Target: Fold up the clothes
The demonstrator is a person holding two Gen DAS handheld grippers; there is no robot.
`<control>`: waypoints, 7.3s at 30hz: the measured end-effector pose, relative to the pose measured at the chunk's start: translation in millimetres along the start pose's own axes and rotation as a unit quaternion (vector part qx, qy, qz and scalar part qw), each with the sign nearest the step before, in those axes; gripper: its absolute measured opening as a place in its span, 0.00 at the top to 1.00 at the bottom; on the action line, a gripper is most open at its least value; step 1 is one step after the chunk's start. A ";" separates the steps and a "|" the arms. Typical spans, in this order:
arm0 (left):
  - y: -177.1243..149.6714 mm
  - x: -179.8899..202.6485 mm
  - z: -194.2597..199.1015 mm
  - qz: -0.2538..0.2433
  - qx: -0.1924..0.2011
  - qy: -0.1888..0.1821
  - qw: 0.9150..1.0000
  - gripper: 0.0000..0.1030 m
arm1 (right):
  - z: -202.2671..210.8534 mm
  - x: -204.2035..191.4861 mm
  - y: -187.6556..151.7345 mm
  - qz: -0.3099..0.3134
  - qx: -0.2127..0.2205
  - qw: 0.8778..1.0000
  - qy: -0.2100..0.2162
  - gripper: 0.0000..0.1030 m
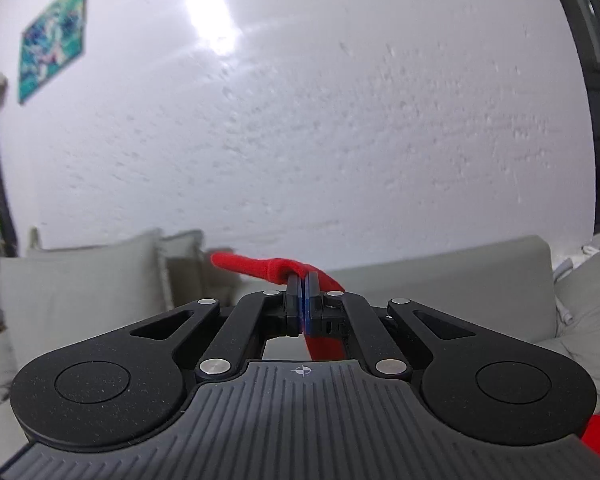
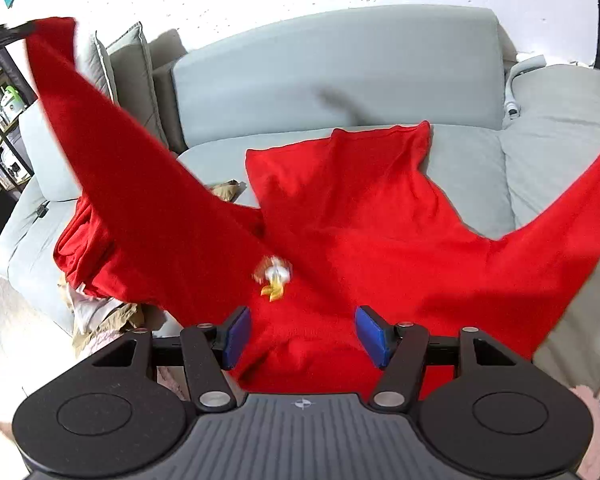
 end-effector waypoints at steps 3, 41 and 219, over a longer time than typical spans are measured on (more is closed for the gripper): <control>-8.5 -21.4 22.2 0.015 -0.003 0.015 1.000 1.00 | 6.6 -0.1 -1.2 0.004 0.002 1.000 -0.004 0.41; -382.6 100.0 27.2 0.169 -0.477 -0.011 0.863 0.49 | -22.1 39.3 -79.5 0.008 -0.103 0.993 -0.055 0.36; -425.9 206.3 -74.9 0.064 -0.433 -0.019 0.899 0.20 | -154.7 187.0 9.9 0.018 -0.042 0.991 -0.122 0.64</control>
Point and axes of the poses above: each gripper's, at about its wrist camera, not at the fingertips, and z roughly against the way its jaws point, x to its right, y to its top, the point moved 10 cm from there along -z, roughly the way its jaws point, and after that the axes turned 10 degrees about z, right-handed, at the moved point
